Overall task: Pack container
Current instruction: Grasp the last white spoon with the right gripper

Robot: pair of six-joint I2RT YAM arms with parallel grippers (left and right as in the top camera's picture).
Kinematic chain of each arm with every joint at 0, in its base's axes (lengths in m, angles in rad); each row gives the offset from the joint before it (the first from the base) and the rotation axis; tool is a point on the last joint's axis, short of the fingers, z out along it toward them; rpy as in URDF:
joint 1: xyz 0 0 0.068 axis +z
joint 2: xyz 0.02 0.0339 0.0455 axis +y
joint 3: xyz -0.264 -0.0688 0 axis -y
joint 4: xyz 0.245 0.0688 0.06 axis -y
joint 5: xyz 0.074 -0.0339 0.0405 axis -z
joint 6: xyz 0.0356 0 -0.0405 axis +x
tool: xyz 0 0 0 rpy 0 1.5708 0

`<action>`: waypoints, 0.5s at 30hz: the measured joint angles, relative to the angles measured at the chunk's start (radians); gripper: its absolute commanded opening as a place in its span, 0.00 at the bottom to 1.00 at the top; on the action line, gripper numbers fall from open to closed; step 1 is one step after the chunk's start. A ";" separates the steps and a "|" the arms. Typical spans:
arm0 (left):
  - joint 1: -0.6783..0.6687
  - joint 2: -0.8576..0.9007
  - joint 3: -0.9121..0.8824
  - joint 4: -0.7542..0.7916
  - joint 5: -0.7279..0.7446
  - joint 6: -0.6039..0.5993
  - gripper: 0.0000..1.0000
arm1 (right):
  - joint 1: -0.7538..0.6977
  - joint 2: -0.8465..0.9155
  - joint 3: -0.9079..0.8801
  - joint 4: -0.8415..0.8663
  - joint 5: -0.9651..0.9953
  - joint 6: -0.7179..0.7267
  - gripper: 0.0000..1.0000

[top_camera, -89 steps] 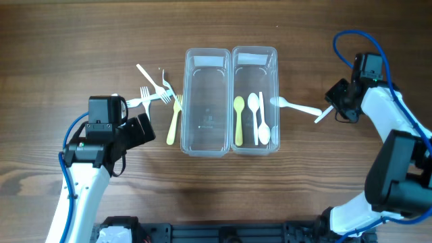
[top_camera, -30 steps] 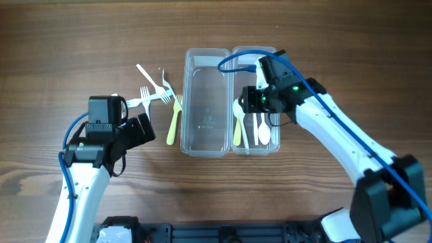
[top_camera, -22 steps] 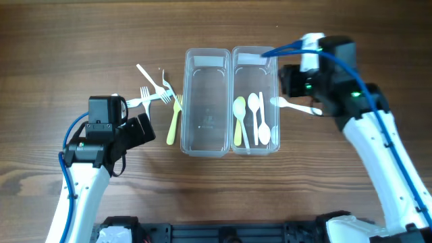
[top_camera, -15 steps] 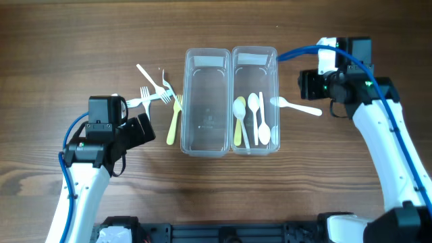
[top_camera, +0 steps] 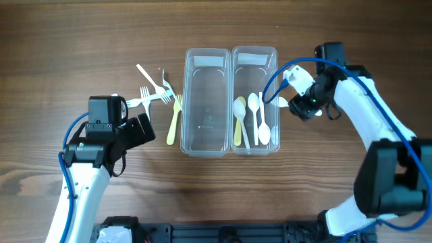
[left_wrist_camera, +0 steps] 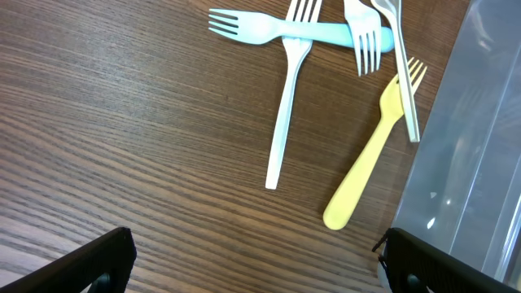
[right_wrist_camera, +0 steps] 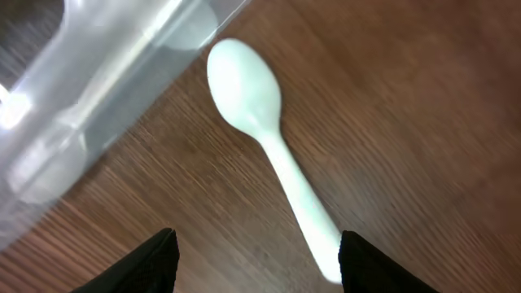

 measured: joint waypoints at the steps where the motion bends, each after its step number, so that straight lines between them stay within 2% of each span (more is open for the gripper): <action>1: 0.000 0.000 0.000 0.000 0.000 0.000 1.00 | 0.000 0.023 0.000 0.008 0.001 -0.040 0.62; 6: 0.000 0.000 0.000 0.000 0.000 0.000 1.00 | -0.041 0.134 0.000 0.073 0.008 -0.087 0.60; 8: 0.000 0.000 0.000 0.000 0.000 0.000 1.00 | -0.064 0.157 0.000 0.080 0.008 -0.090 0.56; 12: 0.000 0.000 0.000 0.000 0.000 0.000 1.00 | -0.089 0.165 0.000 0.093 0.008 -0.095 0.50; 15: 0.000 0.000 0.000 0.000 0.000 0.000 1.00 | -0.089 0.165 0.000 0.093 0.008 -0.100 0.49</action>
